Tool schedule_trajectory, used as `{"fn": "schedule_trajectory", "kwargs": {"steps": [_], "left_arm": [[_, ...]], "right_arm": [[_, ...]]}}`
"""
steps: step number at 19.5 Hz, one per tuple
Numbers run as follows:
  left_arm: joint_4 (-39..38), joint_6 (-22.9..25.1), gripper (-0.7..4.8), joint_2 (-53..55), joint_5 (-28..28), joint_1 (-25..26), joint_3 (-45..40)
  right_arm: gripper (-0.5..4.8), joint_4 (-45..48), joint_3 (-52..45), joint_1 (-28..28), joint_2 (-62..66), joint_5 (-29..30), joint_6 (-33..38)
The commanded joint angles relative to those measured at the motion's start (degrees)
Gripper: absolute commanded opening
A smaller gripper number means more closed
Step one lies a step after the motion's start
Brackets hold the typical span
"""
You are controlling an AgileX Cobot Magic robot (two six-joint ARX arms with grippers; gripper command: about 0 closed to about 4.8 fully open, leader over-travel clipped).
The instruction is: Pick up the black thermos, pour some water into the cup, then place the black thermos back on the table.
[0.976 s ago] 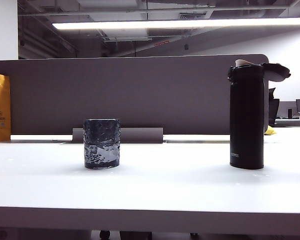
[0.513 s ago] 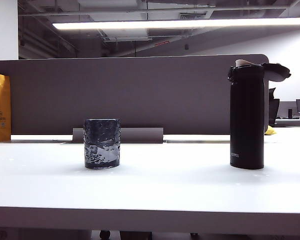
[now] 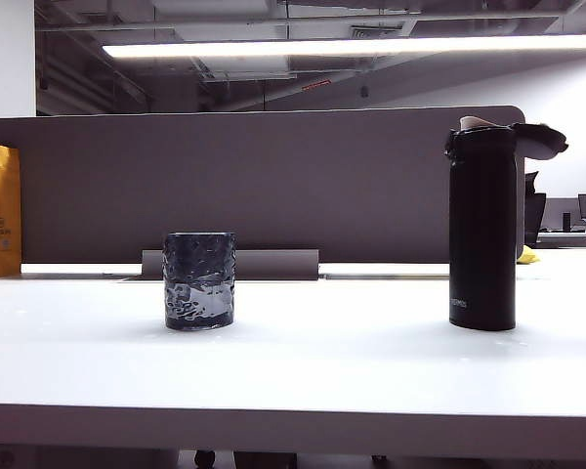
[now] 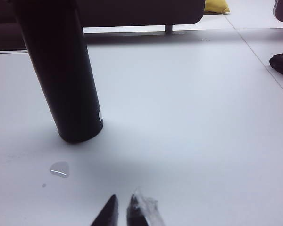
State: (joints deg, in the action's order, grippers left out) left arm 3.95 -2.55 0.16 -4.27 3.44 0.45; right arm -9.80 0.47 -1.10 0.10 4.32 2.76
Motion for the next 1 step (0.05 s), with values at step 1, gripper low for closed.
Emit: {"fn": "schedule_trajectory", "kwargs": {"steps": [1], "left_arm": [[0.55,0.22,-0.05,0.07,0.2,-0.09,0.04]], "right_arm": [[0.36,0.61,-0.28,0.0,0.0,0.09,0.22]]}}
